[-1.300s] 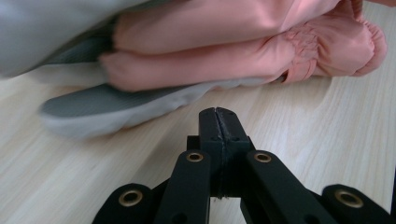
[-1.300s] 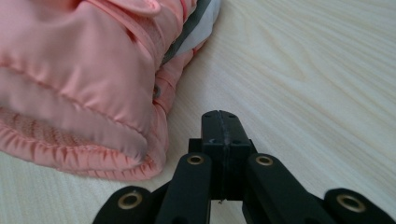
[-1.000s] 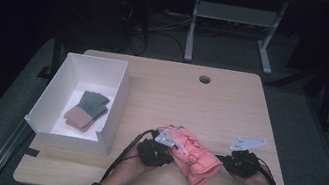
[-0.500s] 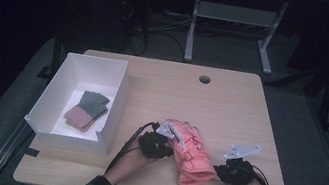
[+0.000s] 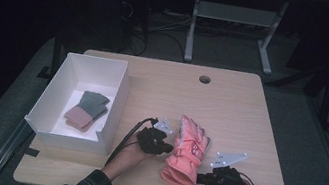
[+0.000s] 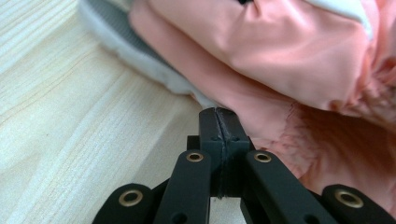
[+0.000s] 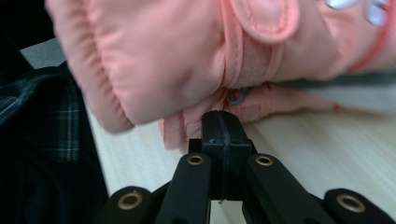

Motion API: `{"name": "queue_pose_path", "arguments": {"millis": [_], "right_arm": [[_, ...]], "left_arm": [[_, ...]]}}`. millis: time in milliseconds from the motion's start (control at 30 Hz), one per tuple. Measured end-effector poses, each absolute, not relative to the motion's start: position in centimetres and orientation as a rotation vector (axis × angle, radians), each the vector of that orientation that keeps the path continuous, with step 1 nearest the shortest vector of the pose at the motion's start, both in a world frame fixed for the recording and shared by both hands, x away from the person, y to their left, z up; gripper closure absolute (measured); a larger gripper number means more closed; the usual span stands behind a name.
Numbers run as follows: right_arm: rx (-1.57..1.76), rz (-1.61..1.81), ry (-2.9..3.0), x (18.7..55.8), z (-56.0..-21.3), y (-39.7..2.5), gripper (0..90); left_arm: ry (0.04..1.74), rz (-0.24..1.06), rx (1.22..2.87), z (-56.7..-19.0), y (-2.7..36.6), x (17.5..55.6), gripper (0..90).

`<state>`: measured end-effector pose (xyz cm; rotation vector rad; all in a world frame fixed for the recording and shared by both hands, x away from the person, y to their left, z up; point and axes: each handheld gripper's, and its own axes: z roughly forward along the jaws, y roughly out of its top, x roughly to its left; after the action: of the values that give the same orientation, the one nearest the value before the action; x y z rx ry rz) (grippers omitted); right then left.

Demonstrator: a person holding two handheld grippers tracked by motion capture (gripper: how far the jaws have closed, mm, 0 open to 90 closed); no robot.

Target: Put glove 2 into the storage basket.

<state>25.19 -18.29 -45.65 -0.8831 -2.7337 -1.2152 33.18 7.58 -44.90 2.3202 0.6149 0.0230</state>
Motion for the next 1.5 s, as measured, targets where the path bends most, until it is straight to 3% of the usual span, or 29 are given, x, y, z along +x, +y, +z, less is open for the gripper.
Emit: {"name": "queue_pose_path", "arguments": {"millis": [500, 1100, 1500], "right_arm": [[-0.735, -1.226, -2.736, 23.9, -45.7, -14.3, 90.0], [-0.918, -1.458, -2.742, 23.9, -42.1, -20.0, 90.0], [-0.956, -1.568, -2.738, 26.5, -41.4, -19.3, 90.0]], "left_arm": [[0.611, 0.001, 2.329, -44.8, 7.8, 33.2, 89.9], [0.671, 0.052, 2.335, -43.9, 10.8, 32.3, 87.5], [0.717, 0.054, 2.317, -43.9, 11.3, 32.5, 85.8]]}}
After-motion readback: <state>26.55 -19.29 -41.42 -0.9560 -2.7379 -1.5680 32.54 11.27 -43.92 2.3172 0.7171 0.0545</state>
